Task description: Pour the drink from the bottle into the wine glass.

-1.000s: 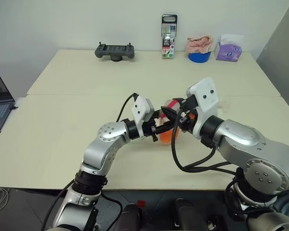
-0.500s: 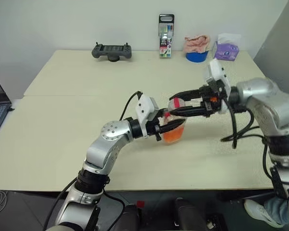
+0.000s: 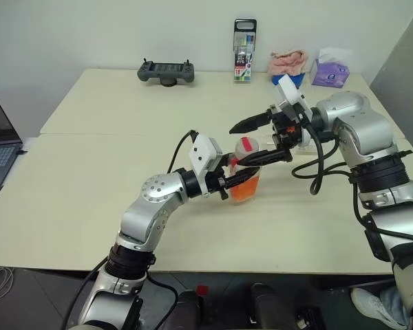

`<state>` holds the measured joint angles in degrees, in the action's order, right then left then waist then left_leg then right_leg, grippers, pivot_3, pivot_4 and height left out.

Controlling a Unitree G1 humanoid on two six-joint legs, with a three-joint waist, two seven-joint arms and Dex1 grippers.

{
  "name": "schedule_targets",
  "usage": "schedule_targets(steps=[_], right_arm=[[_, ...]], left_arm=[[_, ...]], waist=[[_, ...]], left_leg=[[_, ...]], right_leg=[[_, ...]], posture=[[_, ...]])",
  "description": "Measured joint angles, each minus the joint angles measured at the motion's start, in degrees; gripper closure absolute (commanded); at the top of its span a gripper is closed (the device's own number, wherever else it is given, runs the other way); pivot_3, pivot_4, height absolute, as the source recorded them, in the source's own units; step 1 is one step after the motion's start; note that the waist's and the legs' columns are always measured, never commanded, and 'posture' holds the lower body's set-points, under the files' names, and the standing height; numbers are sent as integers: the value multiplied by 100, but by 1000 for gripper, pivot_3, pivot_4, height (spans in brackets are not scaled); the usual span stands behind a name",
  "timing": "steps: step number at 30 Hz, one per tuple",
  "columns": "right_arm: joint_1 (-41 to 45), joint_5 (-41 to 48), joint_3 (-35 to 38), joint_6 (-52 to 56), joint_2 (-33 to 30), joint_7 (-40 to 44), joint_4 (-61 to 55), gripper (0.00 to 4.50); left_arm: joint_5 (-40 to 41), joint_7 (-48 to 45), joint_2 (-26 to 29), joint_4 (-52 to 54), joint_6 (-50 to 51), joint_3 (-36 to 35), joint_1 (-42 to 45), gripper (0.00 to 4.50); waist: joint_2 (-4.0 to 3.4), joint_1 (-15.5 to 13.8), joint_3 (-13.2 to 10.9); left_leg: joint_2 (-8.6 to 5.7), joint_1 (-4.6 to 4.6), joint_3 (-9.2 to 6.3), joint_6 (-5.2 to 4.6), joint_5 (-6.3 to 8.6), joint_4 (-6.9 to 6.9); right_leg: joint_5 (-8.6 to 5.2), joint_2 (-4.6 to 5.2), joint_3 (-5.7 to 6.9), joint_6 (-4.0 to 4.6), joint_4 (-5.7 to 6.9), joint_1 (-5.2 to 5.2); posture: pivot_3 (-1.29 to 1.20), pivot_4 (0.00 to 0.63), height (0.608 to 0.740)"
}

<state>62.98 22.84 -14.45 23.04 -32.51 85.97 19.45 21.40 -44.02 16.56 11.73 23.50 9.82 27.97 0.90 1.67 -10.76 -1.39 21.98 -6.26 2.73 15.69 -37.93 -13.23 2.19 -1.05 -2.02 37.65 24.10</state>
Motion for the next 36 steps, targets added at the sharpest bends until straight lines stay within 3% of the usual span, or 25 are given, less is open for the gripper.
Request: schedule_targets(steps=[12,18,23,36], right_arm=[[-451,387,551,772,-350,-237,-1047,0],[-1525,552,1035,1781,-134,-1982,-2605,0],[-1764,618,1102,2293,174,-3005,-3372,0],[-1703,688,1090,2433,342,-3873,-3472,0]], left_arm=[[-2,-52,1,-5,-6,-2,8,2712],[-3,-53,-4,-37,-20,-9,41,2712],[-3,-65,-12,-39,-22,-5,41,2712],[-12,-176,-57,-129,-44,0,89,2712]], waist=[[0,-3,0],[0,-7,0],[0,0,0],[0,-2,0]], left_leg=[[1,-2,-2,0,0,-1],[2,-2,3,0,0,-2],[-1,-6,3,2,-2,-4],[-4,-5,3,2,-2,-4]], right_leg=[[0,-3,2,0,3,-2],[0,-4,-3,0,11,3],[-1,-8,-1,-1,14,1],[0,-12,-1,0,13,-1]], posture=[[0,150,740],[0,150,740],[0,150,740],[0,150,740]])
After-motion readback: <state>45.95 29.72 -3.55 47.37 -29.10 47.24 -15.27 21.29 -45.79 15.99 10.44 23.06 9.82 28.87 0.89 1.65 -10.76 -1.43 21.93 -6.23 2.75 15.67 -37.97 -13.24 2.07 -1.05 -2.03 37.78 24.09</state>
